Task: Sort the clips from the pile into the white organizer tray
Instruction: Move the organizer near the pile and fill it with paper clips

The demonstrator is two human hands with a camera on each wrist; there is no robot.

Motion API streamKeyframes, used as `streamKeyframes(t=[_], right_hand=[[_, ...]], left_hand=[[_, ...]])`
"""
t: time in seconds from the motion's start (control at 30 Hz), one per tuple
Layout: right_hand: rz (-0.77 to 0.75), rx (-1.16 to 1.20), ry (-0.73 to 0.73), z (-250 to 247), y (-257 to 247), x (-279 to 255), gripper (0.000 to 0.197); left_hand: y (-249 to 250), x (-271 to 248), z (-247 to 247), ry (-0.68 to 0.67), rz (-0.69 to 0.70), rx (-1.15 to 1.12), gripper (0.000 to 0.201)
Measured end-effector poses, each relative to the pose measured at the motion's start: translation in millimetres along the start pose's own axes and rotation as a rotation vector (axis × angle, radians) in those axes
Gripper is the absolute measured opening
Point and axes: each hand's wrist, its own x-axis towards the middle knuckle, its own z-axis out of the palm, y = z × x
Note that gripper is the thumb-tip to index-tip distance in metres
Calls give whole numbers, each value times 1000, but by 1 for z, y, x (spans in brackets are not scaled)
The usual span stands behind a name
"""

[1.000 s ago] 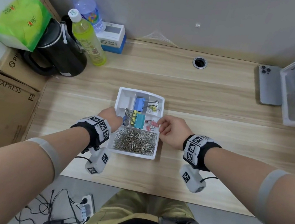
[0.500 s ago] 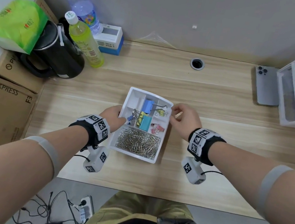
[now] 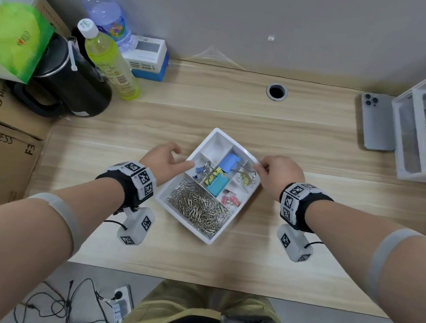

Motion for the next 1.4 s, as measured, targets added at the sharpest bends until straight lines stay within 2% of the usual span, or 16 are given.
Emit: streamKeyframes(t=[0.13, 0.2, 0.3, 0.37, 0.47, 0.57, 0.77, 1.03, 1.4], right_hand=[[47, -29, 3, -9, 1, 8, 35], [73, -33, 3, -14, -1, 12, 34], [104, -24, 21, -20, -5, 22, 29], [115, -36, 34, -23, -9, 29, 27], [120, -47, 25, -28, -12, 40, 27], [127, -19, -7, -32, -15, 51, 29], [141, 31, -44, -41, -16, 79, 31], [179, 112, -31, -55, -17, 118, 24], [202, 124, -4, -56, -13, 134, 26]], left_hand=[[-6, 6, -4, 123, 6, -8, 85], [-5, 8, -6, 157, 3, -14, 93], [-2, 14, -9, 208, 27, 41, 85], [0, 20, -11, 227, -10, 52, 74], [6, 34, -14, 175, -96, 88, 53], [12, 51, -13, 110, -112, 149, 37], [21, 91, -19, 131, -121, 160, 32], [45, 145, -42, 177, -108, 222, 32], [53, 166, -51, 172, -77, 226, 32]])
